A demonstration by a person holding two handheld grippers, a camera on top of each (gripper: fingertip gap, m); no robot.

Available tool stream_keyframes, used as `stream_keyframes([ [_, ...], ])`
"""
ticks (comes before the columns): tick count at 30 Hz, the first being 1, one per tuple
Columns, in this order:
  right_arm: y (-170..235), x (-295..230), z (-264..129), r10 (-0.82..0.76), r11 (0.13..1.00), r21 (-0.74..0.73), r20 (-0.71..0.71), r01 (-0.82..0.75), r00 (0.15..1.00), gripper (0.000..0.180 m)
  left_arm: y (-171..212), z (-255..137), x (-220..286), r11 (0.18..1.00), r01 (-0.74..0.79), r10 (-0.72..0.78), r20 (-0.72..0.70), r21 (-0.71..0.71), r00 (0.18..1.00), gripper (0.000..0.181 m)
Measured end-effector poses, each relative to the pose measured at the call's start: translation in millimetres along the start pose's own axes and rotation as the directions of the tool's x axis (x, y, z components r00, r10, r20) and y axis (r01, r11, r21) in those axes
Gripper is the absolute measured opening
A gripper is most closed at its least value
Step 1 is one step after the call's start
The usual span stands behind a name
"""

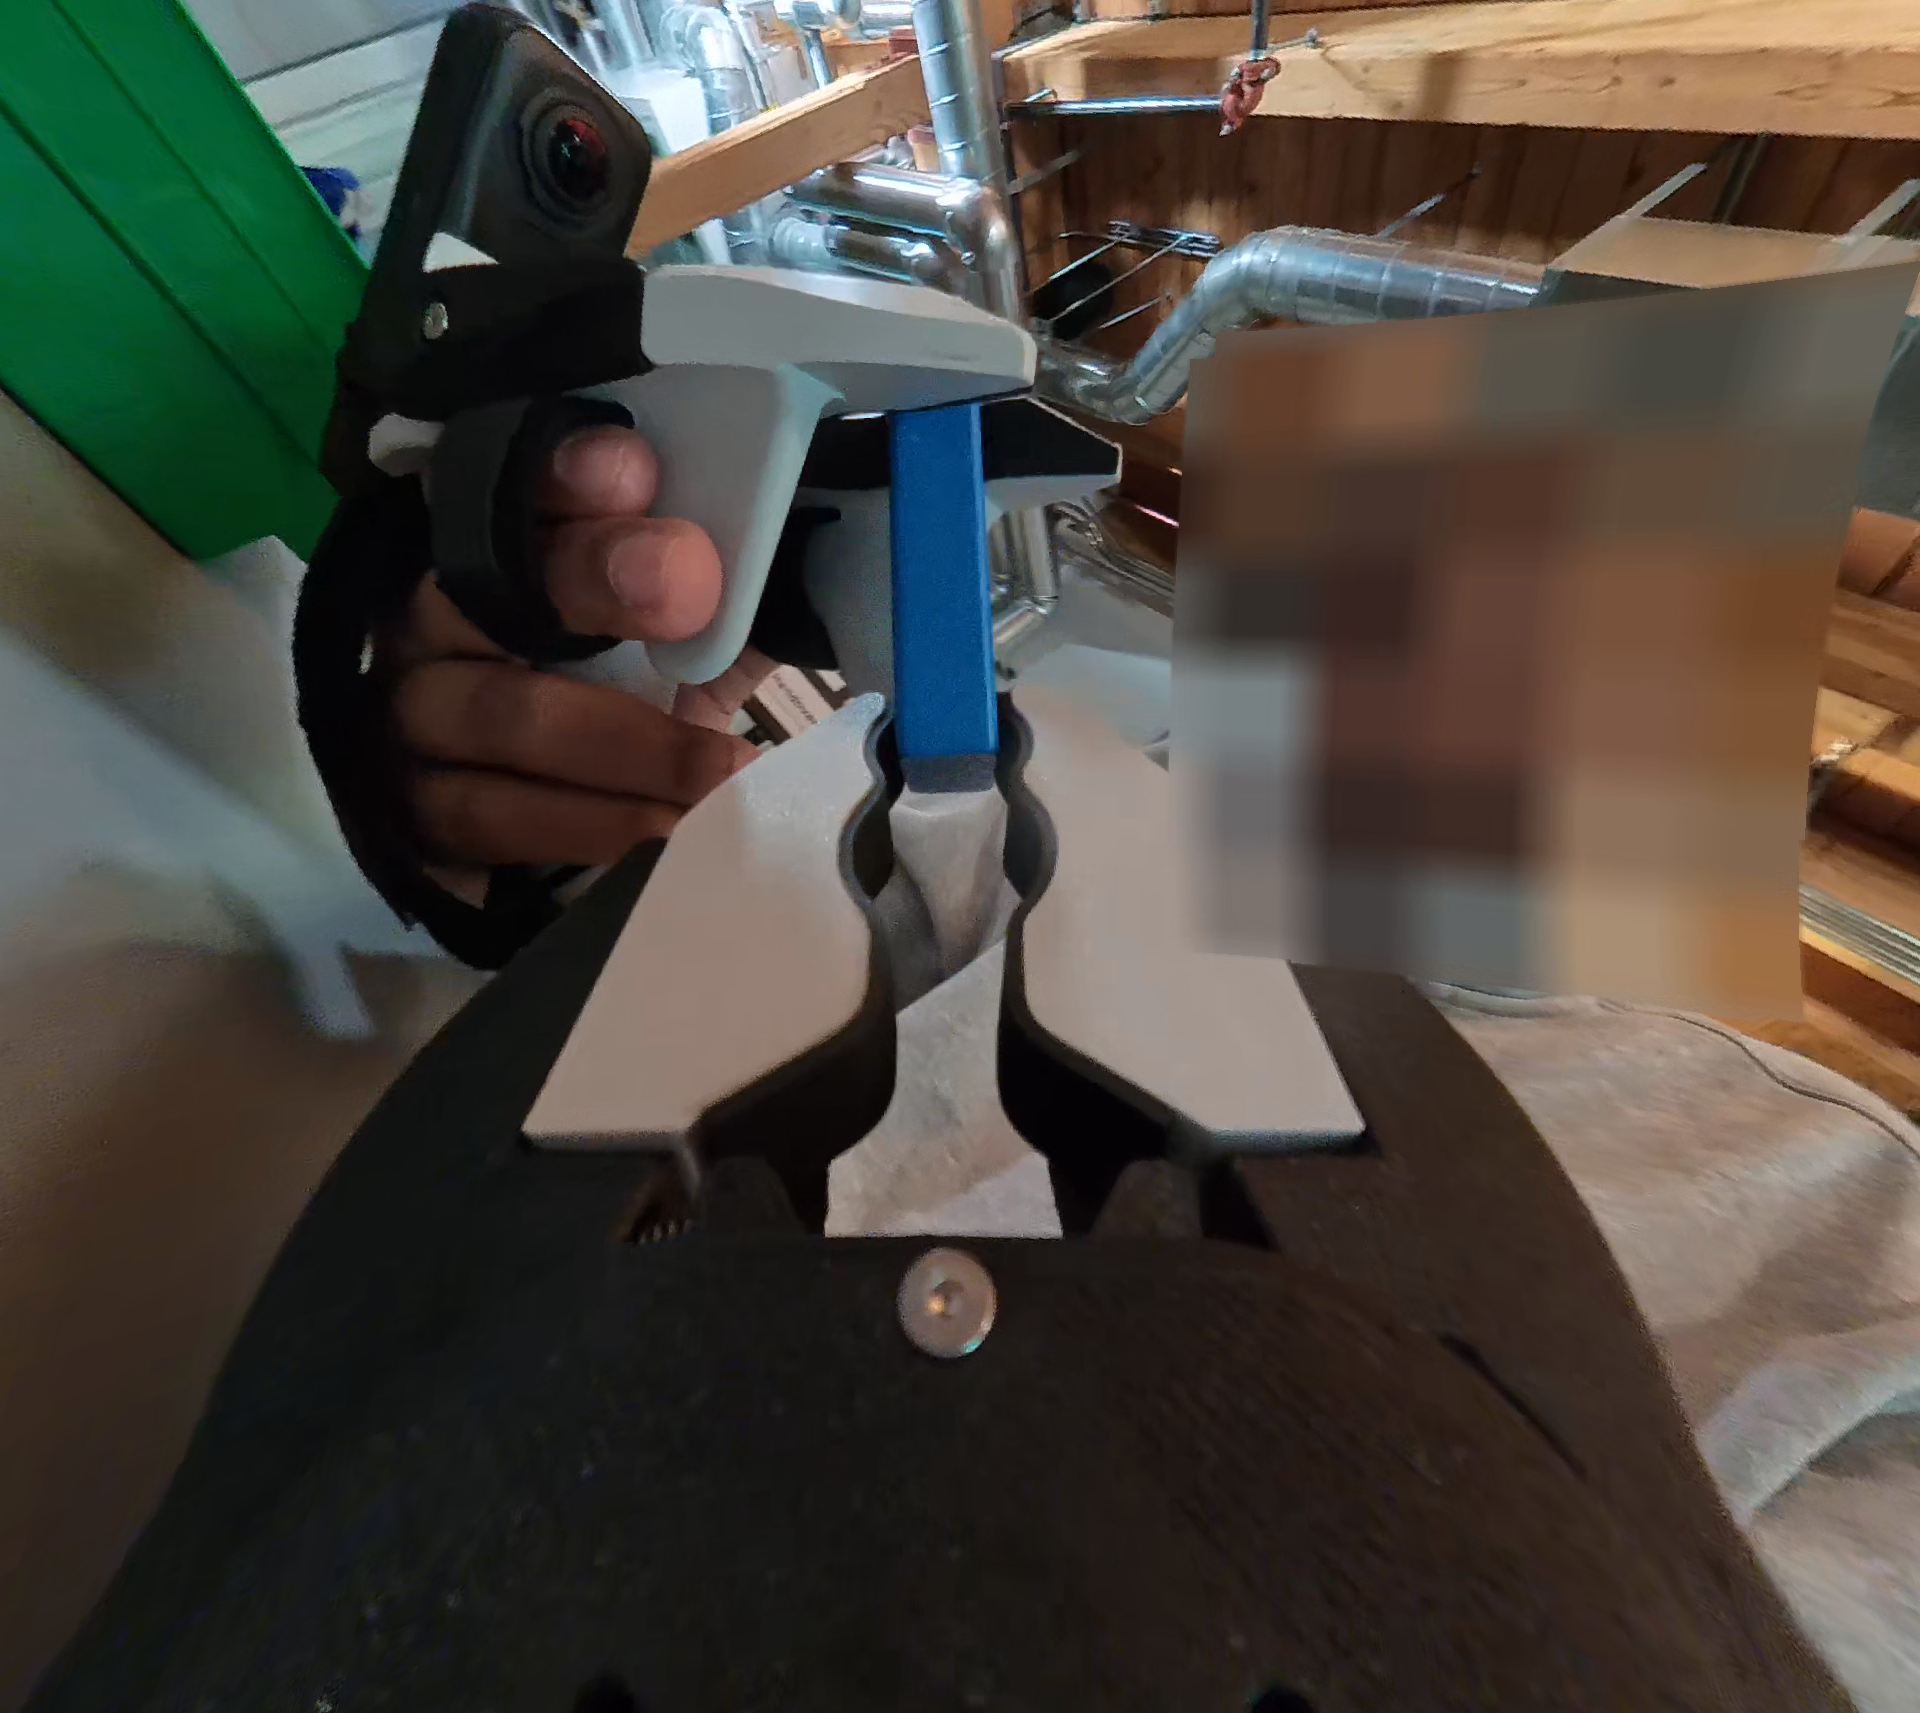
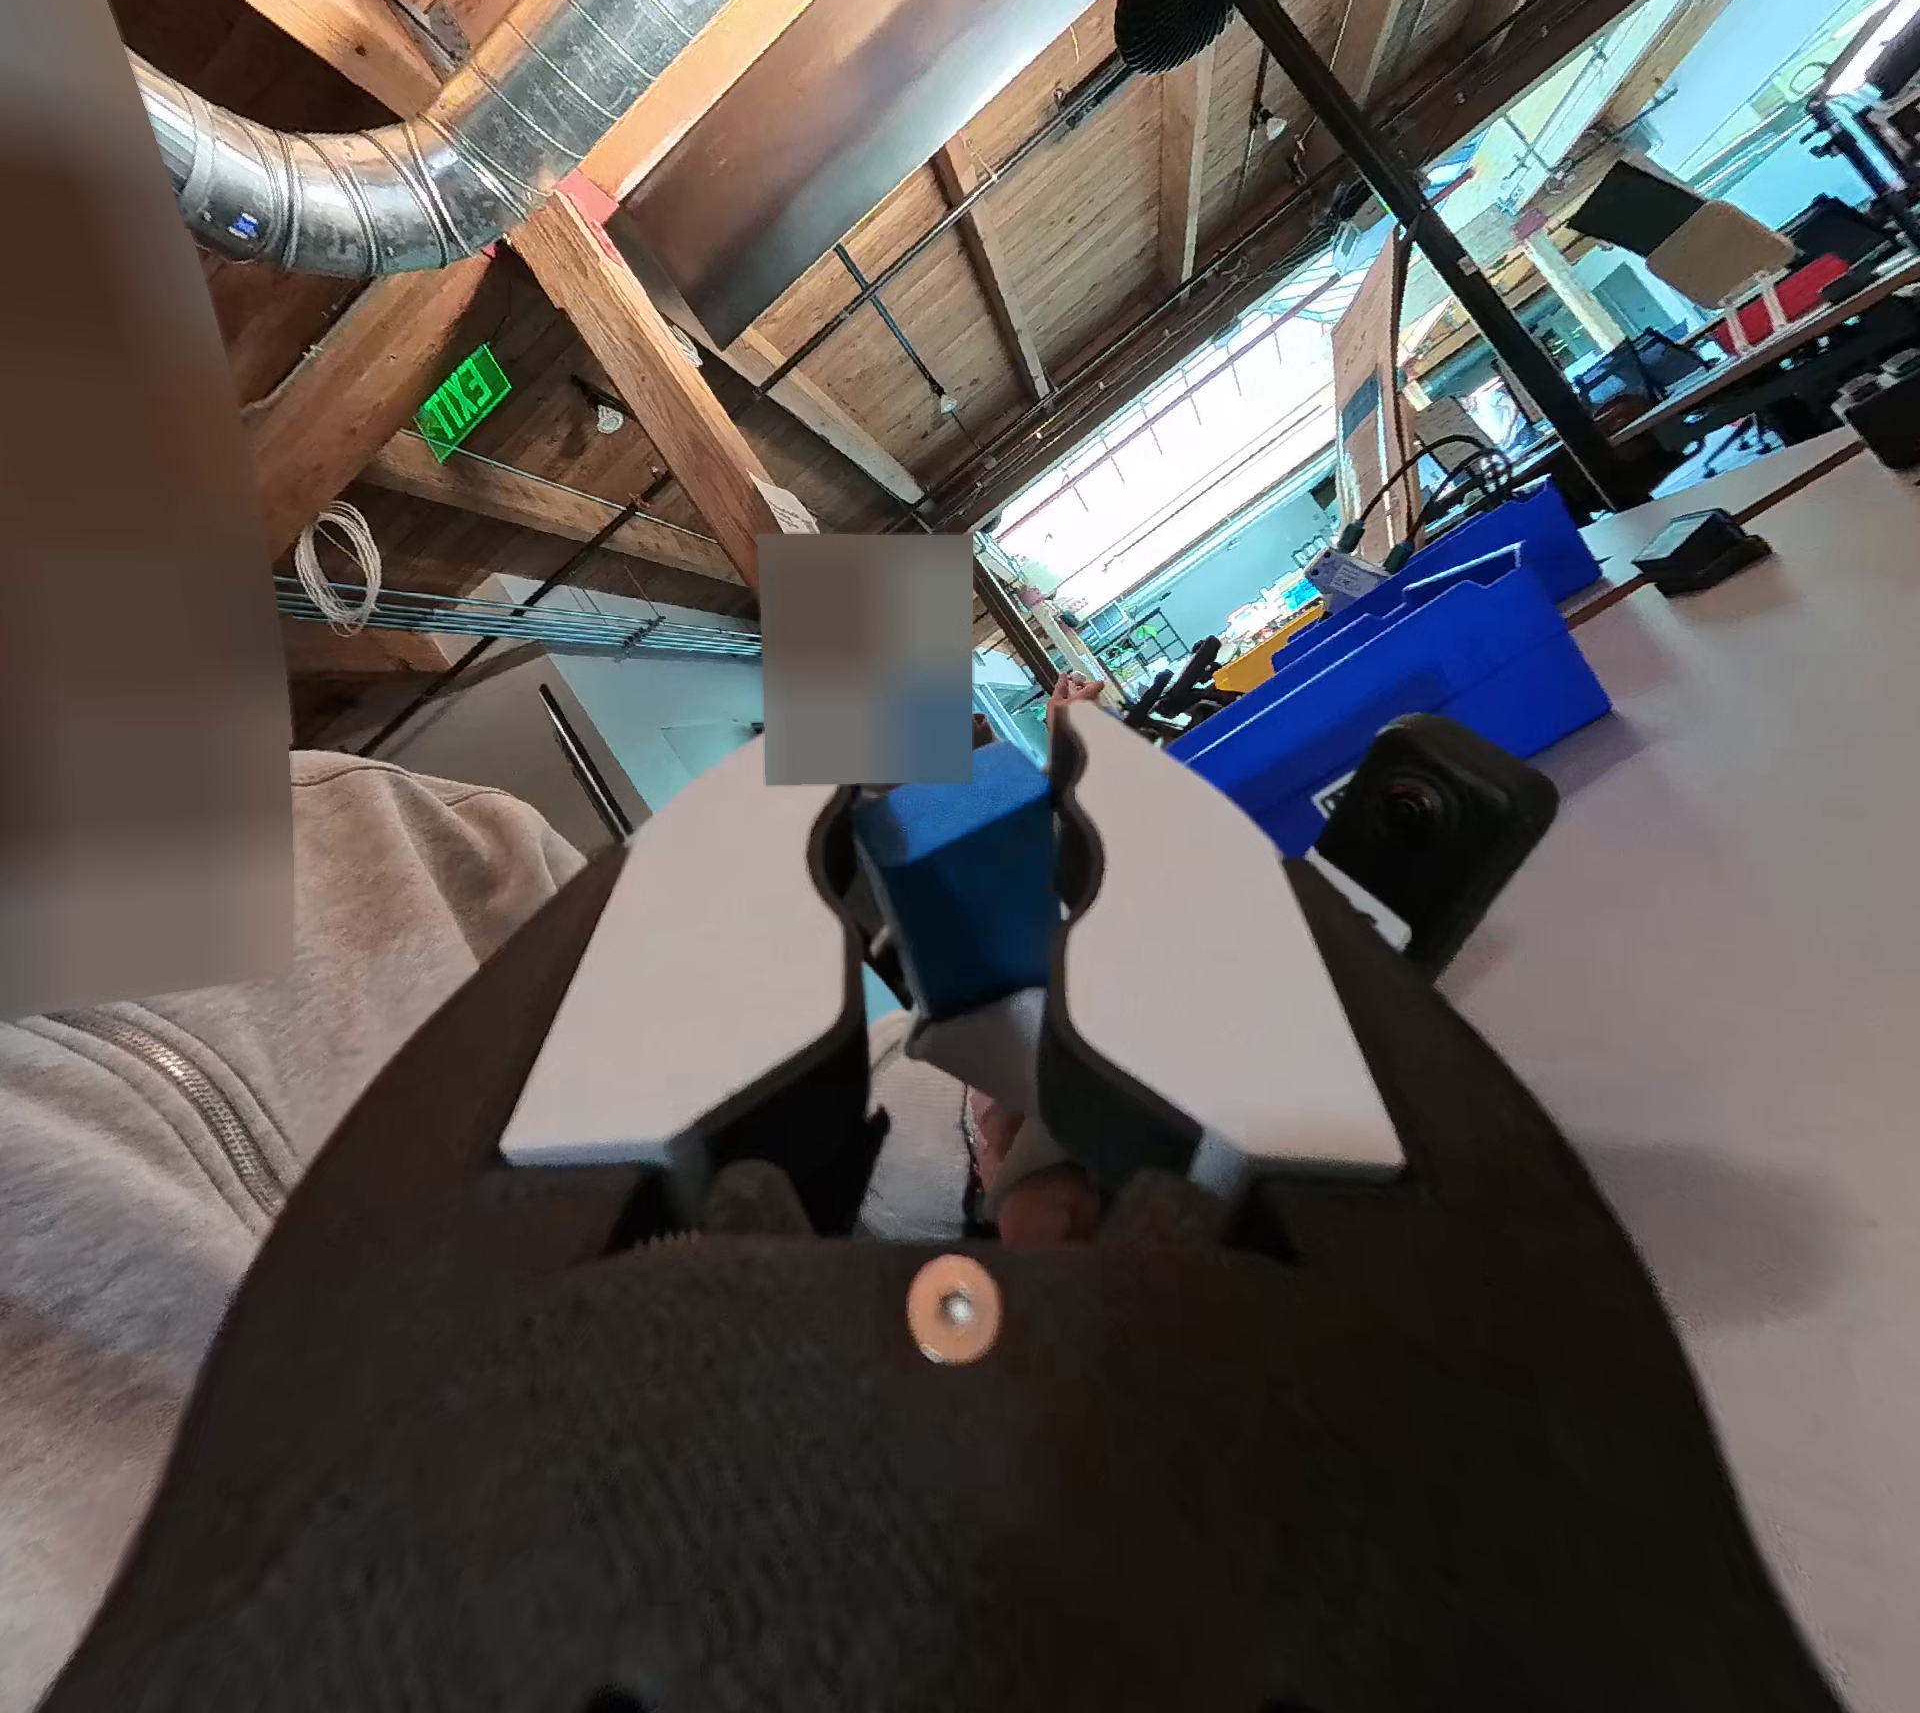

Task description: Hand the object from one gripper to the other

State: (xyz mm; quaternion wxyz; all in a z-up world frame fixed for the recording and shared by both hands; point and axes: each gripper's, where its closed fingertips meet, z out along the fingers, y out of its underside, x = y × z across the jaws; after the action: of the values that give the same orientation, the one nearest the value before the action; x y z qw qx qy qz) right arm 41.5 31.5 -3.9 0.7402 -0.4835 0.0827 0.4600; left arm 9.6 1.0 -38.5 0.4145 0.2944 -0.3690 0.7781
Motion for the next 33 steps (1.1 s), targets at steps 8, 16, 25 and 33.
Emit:
stream_keyframes([
  [8, -18.5, 17.6, -12.3, -0.044, 0.993, 0.099, -0.139, 0.058, 0.989, 0.047, -19.7, -11.8, -2.4, 0.979, -0.185, 0.173, 0.129, 0.088, 0.976, 0.017],
  [16, -8.9, 41.3, -16.6, -0.067, 0.996, 0.042, -0.3, 0.084, 0.952, 0.043, -41.4, -28.4, -9.2, 0.863, -0.495, 0.423, 0.394, 0.098, 0.816, 0.017],
  [25, 2.7, 38.4, -12.4, -0.183, 0.983, -0.08, -0.32, 0.166, 0.93, 0.017, -30.4, -21.5, -25.5, 0.844, -0.535, 0.488, 0.457, -0.032, 0.744, 0.017],
  [33, -2.7, 39.4, -19.5, -0.176, 0.984, -0.078, -0.347, 0.159, 0.921, 0.016, -33.8, -26.6, -26.1, 0.83, -0.552, 0.512, 0.507, -0.082, 0.694, 0.036],
])
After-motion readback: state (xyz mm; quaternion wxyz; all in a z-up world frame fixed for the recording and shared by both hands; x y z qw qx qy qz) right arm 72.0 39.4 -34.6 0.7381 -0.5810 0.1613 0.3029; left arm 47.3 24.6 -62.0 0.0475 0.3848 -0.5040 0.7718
